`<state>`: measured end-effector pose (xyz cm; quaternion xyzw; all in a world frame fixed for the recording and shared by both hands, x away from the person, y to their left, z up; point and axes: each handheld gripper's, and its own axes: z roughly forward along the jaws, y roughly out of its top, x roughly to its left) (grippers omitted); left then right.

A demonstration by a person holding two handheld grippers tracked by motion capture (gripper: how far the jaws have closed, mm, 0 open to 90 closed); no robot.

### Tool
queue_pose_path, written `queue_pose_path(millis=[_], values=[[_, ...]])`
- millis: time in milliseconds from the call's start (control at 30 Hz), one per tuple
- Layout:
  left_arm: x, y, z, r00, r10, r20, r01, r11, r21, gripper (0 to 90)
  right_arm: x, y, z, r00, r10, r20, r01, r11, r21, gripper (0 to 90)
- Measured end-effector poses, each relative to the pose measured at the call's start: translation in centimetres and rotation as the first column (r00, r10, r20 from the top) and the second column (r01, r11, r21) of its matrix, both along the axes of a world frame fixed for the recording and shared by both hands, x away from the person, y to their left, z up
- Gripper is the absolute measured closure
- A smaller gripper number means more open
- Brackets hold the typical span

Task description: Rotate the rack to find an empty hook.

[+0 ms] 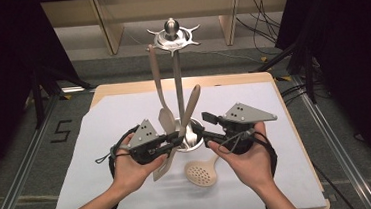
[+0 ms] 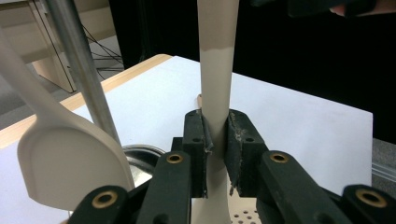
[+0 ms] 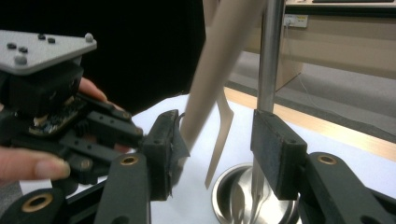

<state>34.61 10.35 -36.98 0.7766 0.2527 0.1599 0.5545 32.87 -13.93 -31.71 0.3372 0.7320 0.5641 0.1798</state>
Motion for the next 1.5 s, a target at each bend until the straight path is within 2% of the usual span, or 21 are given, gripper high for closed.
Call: queue_pose_path(millis=[33, 100, 200, 367, 533, 567, 600, 667, 700, 900, 933, 1033, 1067, 1133, 1200, 1267, 1300, 1400, 1433, 1467, 1500], values=[[0.0, -0.1, 0.0, 1.0, -0.003, 0.004, 0.003, 1.0, 0.005, 78.3, 0.2, 0.1, 0.1, 0.9998, 0.0, 0.018, 0.0, 1.0, -0.007, 52.5], [0.0, -0.3, -0.1, 1.0, -0.006, 0.008, 0.005, 0.9999, 0.015, 78.3, 0.5, 0.4, 0.1, 0.9998, 0.0, 0.019, 0.0, 1.0, 0.009, 52.1], [0.0, -0.5, -0.2, 0.9999, -0.008, 0.01, 0.007, 0.9997, 0.024, 78.3, 0.6, 0.7, 0.3, 0.9995, -0.028, -0.014, 0.028, 0.9995, 0.014, 51.8], [-0.1, -0.9, -0.4, 0.9998, -0.013, 0.014, 0.012, 0.9991, 0.04, 78.3, 1.0, 1.0, 0.4, 0.9988, -0.048, -0.006, 0.048, 0.9987, 0.015, 53.2], [-0.2, -1.1, -0.3, 0.9995, -0.019, 0.025, 0.017, 0.9985, 0.052, 78.2, 1.1, 1.1, 0.7, 0.9977, -0.066, -0.012, 0.067, 0.9968, 0.043, 64.0], [-0.3, -1.1, -0.3, 0.9995, -0.018, 0.027, 0.017, 0.9984, 0.053, 78.2, 1.2, 1.0, 0.8, 0.9974, -0.072, 0.0, 0.072, 0.9965, 0.043, 66.5], [-0.3, -1.1, -0.2, 0.9995, -0.016, 0.028, 0.015, 0.9984, 0.054, 78.2, 1.1, 1.0, 0.9, 0.9973, -0.071, -0.02, 0.072, 0.996, 0.053, 67.0], [-0.3, -1.1, -0.2, 0.9992, -0.017, 0.037, 0.014, 0.9983, 0.057, 78.2, 1.2, 1.0, 0.9, 0.9977, -0.064, -0.025, 0.065, 0.9951, 0.074, 68.0], [-0.3, -1.1, -0.2, 0.999, -0.02, 0.039, 0.018, 0.9986, 0.05, 78.2, 1.0, 1.0, 1.0, 0.9967, -0.065, -0.048, 0.069, 0.9942, 0.083, 68.6], [-0.4, -1.0, 0.2, 0.9982, -0.018, 0.057, 0.015, 0.9985, 0.053, 77.9, 1.0, 1.1, 1.4, 0.9993, -0.006, -0.037, 0.011, 0.9908, 0.135, 72.2], [-0.3, -1.0, 0.3, 0.9979, -0.027, 0.058, 0.024, 0.9984, 0.051, 77.8, 1.0, 1.1, 1.5, 0.9996, 0.001, -0.028, 0.002, 0.9916, 0.13, 72.4], [-0.1, -0.7, 0.5, 0.9973, -0.068, 0.028, 0.067, 0.9973, 0.031, 75.9, 1.0, 1.2, 1.7, 0.9995, 0.027, -0.018, -0.024, 0.9905, 0.135, 72.7], [0.1, -0.6, 0.7, 0.9952, -0.094, 0.024, 0.094, 0.9953, 0.026, 73.0, 1.0, 1.3, 1.8, 0.9991, 0.037, -0.019, -0.034, 0.9898, 0.138, 72.7], [0.3, -0.3, 0.9, 0.9938, -0.109, 0.019, 0.109, 0.9939, 0.017, 66.7, 0.9, 1.3, 1.8, 0.9987, 0.048, -0.013, -0.047, 0.9916, 0.121, 72.9], [0.7, 0.1, 1.3, 0.9861, -0.166, -0.005, 0.166, 0.9861, 0.006, 60.8, 0.9, 1.2, 1.9, 0.9979, 0.064, 0.006, -0.064, 0.9911, 0.117, 73.0], [0.9, 0.4, 1.6, 0.9818, -0.185, -0.04, 0.185, 0.9825, -0.024, 56.8, 0.9, 1.2, 2.0, 0.9968, 0.08, 0.004, -0.08, 0.99, 0.116, 73.2], [1.2, 0.6, 1.7, 0.9732, -0.224, -0.052, 0.222, 0.9743, -0.037, 54.9, 0.9, 1.2, 2.0, 0.9956, 0.093, 0.006, -0.093, 0.988, 0.123, 73.3], [1.6, 0.7, 2.0, 0.9553, -0.282, -0.088, 0.276, 0.9583, -0.073, 53.3, 1.0, 1.0, 2.0, 0.9929, 0.118, 0.018, -0.119, 0.9853, 0.123, 73.4], [1.7, 0.7, 2.0, 0.9502, -0.298, -0.09, 0.292, 0.9533, -0.076, 53.3, 0.9, 1.0, 2.0, 0.9914, 0.131, 0.0, -0.13, 0.9822, 0.136, 73.4], [1.8, 0.5, 2.1, 0.9391, -0.328, -0.104, 0.317, 0.9426, -0.105, 53.3, 0.9, 1.0, 2.0, 0.9911, 0.133, 0.003, -0.132, 0.9819, 0.135, 73.4], [1.9, 0.5, 2.1, 0.9365, -0.333, -0.111, 0.321, 0.9408, -0.108, 53.4, 0.8, 1.0, 2.0, 0.9911, 0.133, 0.011, -0.133, 0.9825, 0.131, 73.4]])
